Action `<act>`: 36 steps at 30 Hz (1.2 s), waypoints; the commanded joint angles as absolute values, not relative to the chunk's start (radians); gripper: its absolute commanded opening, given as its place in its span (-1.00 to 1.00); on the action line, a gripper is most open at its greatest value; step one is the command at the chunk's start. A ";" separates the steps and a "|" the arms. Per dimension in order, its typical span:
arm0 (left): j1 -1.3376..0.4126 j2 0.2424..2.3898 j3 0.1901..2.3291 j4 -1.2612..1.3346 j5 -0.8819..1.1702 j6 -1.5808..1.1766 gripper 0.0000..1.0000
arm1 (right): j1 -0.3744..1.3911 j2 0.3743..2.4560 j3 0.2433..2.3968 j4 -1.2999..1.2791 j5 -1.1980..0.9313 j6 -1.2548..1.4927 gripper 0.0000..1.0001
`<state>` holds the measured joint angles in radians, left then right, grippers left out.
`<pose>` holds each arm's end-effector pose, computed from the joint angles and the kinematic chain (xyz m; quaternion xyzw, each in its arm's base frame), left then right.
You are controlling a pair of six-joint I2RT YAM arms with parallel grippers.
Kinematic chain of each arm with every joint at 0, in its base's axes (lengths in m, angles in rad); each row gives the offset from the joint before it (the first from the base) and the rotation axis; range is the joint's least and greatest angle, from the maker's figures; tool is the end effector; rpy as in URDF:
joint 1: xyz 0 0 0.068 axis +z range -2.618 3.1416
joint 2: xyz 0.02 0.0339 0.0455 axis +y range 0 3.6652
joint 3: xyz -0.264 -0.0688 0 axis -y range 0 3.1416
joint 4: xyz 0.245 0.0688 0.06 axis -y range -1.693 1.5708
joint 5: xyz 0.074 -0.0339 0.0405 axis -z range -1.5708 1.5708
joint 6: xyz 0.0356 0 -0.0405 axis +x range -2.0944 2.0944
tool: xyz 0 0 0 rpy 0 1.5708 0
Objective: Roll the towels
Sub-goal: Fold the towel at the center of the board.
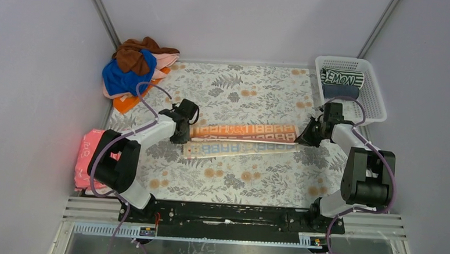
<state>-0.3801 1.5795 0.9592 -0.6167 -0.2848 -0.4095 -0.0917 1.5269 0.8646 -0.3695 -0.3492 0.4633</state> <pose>0.2748 -0.0990 0.1817 -0.0379 0.9757 0.0659 0.2056 0.2935 -0.0148 0.1817 0.2156 0.9256 0.2130 0.2268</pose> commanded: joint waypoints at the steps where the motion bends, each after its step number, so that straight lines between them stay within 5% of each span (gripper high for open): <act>1: -0.402 1.558 0.903 -0.673 -0.345 -0.528 -1.00 | -0.100 1.548 0.856 -0.355 -0.260 0.441 -1.00; 9: -0.471 1.579 0.884 -0.717 -0.462 -0.621 -0.96 | -0.100 1.612 0.830 -0.327 -0.261 0.445 -0.98; 12: -0.492 1.550 0.886 -0.724 -0.468 -0.635 -0.48 | -0.100 1.623 0.834 -0.327 -0.266 0.440 -0.96; 18: -0.503 1.414 0.868 -0.763 -0.445 -0.688 -0.06 | -0.100 1.609 0.835 -0.321 -0.282 0.437 -0.89; 30: -0.406 1.094 0.683 -0.630 -0.163 -0.943 0.19 | -0.100 1.591 0.821 -0.301 -0.311 0.439 -0.88; 36: -0.265 1.065 0.589 -0.472 -0.052 -0.943 0.15 | -0.099 1.591 0.814 -0.291 -0.326 0.439 -0.87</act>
<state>-0.3382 1.0714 0.6292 -0.6418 -0.1524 -0.9112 -0.0929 1.6211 0.8215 -0.3195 -0.3214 0.4515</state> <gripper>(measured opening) 0.597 0.066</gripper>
